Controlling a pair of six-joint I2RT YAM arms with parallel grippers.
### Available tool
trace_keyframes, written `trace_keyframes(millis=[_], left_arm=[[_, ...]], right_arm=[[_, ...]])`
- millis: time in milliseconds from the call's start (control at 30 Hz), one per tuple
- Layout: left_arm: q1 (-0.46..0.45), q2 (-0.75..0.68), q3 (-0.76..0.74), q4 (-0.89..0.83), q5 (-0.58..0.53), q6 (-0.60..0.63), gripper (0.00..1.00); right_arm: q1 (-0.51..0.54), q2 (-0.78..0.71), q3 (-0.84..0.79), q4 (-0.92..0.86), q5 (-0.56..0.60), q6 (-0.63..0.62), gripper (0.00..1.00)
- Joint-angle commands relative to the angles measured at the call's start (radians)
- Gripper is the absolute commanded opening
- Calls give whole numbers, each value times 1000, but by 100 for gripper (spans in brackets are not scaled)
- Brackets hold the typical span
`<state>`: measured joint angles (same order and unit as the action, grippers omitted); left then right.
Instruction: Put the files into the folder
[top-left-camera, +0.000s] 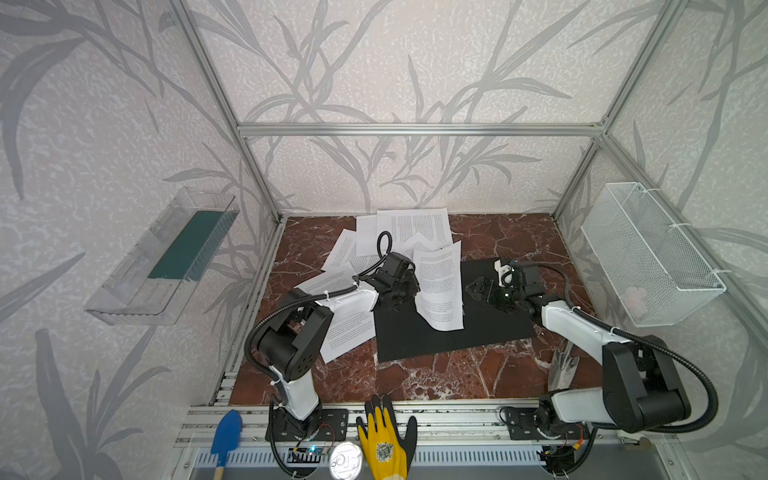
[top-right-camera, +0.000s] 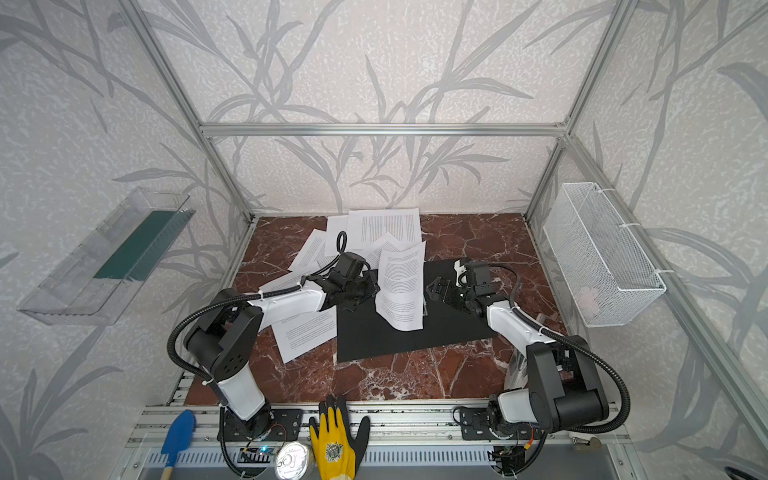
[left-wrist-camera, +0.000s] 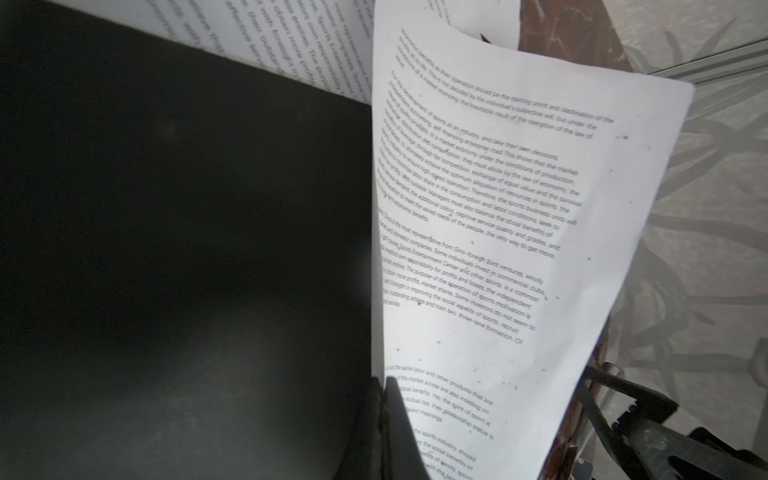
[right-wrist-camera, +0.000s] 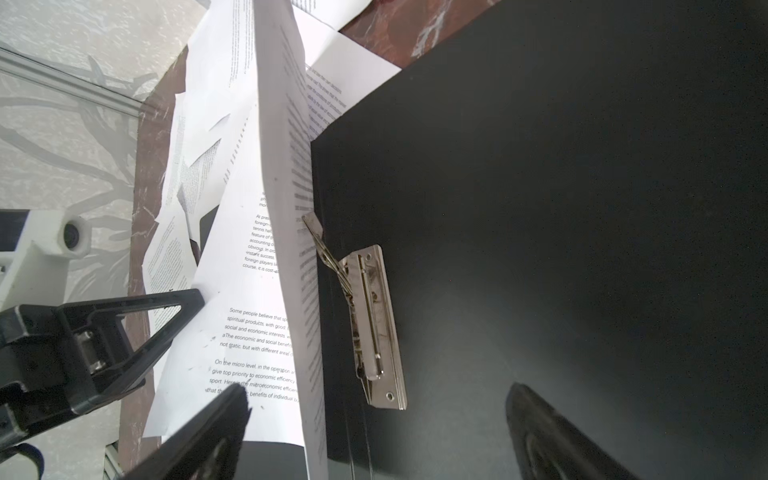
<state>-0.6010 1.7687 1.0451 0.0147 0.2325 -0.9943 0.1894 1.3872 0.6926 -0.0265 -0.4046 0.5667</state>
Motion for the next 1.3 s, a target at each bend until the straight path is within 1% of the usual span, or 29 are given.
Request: trace_keyframes(millis=[0,167,233,333,433,500,567,633,733,967,1067,1233,1267], left_arm=[[4,-3,-38,126,74,-60,0],[10,9,-91,252,114,-121,0],[12,7,-96,248,109,-121,0],[15,-3,-115,265,104,-121,0],[18,-3,-123,275,115,-124,0],[20,-2,-128,283,118,-127,0],[22,3,-130,286,121,-129,0],[21,5,-130,287,122,-130,0],[22,8,-131,297,127,-133,0],[23,9,-134,297,128,-127,0],[24,12,-134,301,131,-127,0],[29,7,-137,305,134,-123,0],[28,5,-137,305,135,-120,0]], right_arm=[[11,16,36,40,-41,4,95],[22,58,38,76,-80,21,92],[21,64,38,79,-83,30,89],[21,42,26,93,-75,32,89],[21,31,17,122,-101,39,89],[22,50,21,135,-127,41,88],[26,83,28,149,-144,41,86],[32,126,37,171,-165,38,79],[52,165,55,185,-186,28,66],[93,134,69,132,-106,-25,35],[96,122,71,122,-102,-28,26],[99,119,90,73,-80,-46,7],[99,117,95,60,-73,-51,5]])
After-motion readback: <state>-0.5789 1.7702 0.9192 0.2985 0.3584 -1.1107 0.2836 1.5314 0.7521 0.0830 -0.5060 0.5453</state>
